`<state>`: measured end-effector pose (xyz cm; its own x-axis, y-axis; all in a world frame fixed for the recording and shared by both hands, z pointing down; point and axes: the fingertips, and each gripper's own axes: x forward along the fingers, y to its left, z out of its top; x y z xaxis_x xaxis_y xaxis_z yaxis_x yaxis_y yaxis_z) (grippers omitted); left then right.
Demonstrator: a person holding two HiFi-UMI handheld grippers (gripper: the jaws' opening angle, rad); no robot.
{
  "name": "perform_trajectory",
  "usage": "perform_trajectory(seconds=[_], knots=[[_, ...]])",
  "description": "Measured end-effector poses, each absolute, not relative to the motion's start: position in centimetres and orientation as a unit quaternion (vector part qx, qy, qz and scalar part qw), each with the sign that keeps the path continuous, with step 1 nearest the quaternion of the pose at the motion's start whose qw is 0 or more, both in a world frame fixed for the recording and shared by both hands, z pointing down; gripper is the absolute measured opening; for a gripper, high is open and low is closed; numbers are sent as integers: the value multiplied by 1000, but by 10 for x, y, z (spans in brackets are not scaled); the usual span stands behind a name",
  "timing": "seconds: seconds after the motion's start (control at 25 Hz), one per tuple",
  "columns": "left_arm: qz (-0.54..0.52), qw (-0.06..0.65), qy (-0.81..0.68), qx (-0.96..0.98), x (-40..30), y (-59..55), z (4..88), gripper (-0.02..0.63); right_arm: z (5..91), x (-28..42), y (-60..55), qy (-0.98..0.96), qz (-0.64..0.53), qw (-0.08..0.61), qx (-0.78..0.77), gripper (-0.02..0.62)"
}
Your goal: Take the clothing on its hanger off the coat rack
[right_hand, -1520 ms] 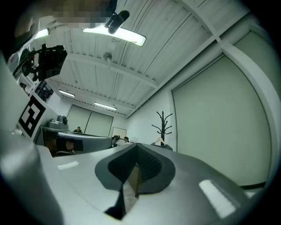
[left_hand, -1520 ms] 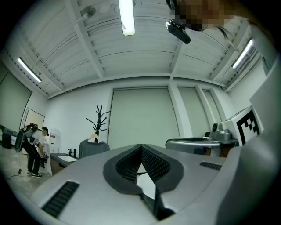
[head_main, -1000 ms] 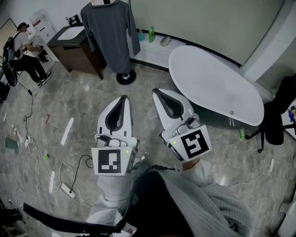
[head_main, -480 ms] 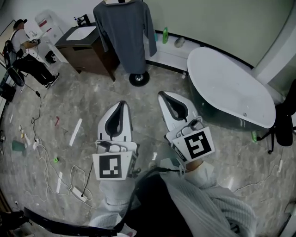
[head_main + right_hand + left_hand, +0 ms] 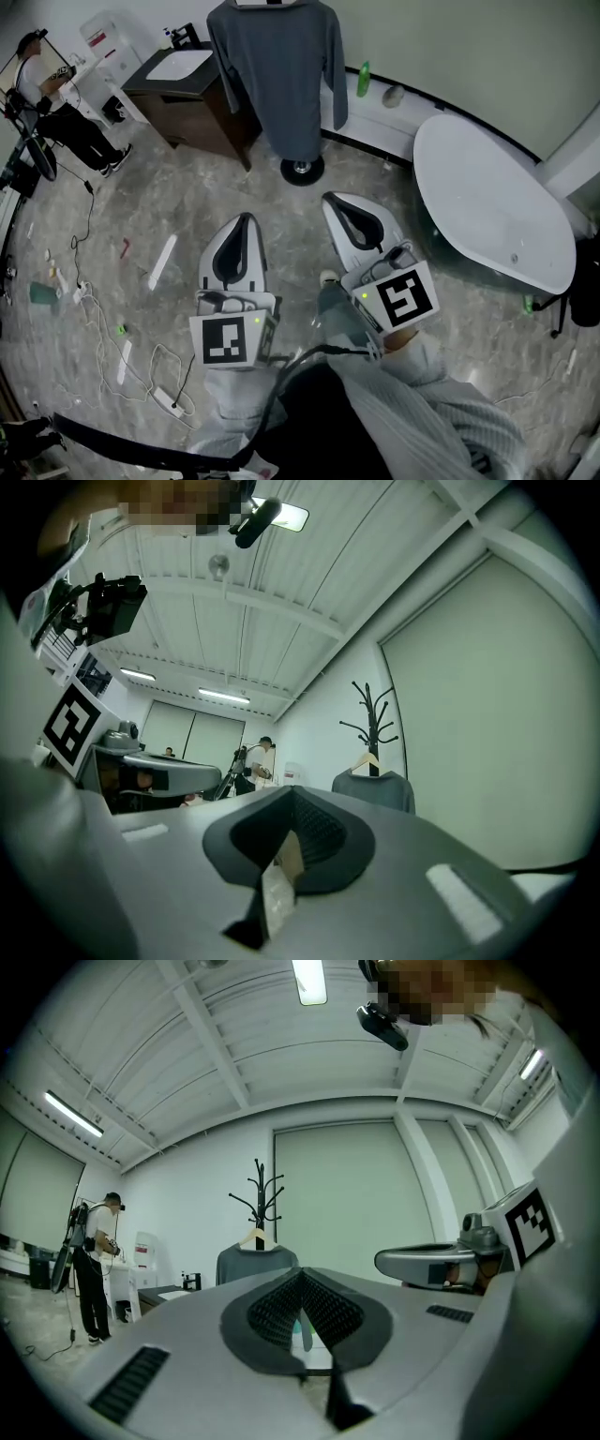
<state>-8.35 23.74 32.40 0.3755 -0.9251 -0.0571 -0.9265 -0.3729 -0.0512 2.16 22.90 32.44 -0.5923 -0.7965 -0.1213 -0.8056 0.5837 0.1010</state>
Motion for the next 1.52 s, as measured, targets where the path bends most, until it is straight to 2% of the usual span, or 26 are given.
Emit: perform_trajectory(seconds=[0.48, 0.88, 1.32, 1.52], knots=[[27, 63, 584, -809, -72, 7, 277, 5, 269, 18, -6, 907, 108, 50, -405, 3], [36, 57, 582, -811, -95, -143, 292, 5, 289, -8, -147, 906, 100, 38, -410, 3], [24, 84, 483, -871, -166, -364, 288, 5, 289, -79, -351, 845, 120, 42, -519, 3], [3, 87, 467, -880, -186, -428, 285, 5, 288, -68, -402, 786, 150, -4, -599, 3]])
